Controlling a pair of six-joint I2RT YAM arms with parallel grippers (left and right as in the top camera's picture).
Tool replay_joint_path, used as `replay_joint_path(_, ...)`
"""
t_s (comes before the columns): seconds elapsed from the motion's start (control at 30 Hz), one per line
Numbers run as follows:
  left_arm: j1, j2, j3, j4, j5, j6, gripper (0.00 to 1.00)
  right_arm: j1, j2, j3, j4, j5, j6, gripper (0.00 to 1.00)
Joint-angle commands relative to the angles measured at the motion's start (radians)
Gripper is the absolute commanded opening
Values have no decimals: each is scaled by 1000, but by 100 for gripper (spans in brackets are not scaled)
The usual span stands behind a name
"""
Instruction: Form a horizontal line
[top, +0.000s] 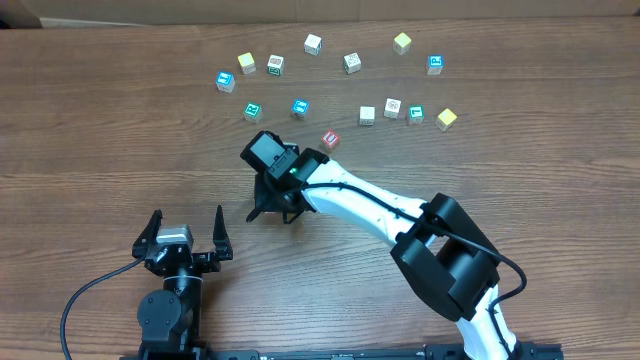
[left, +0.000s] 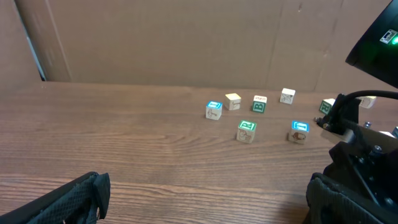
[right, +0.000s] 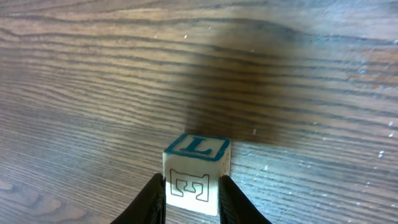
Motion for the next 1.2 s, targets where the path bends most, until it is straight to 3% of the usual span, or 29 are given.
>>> replay_joint_path(0.0, -8, -10, -2, -1, -2, 23, 100, 10, 15, -12, 6, 6, 4, 25)
replay_joint_path(0.9, -8, -10, -2, -1, -2, 23, 100, 10, 15, -12, 29, 14, -4, 25)
replay_joint_path(1.03, -8, -10, -2, -1, -2, 23, 99, 11, 15, -35, 51, 21, -3, 45)
replay_joint_path(1.17, -8, -10, -3, -1, -2, 23, 100, 22, 15, -39, 55, 22, -4, 47)
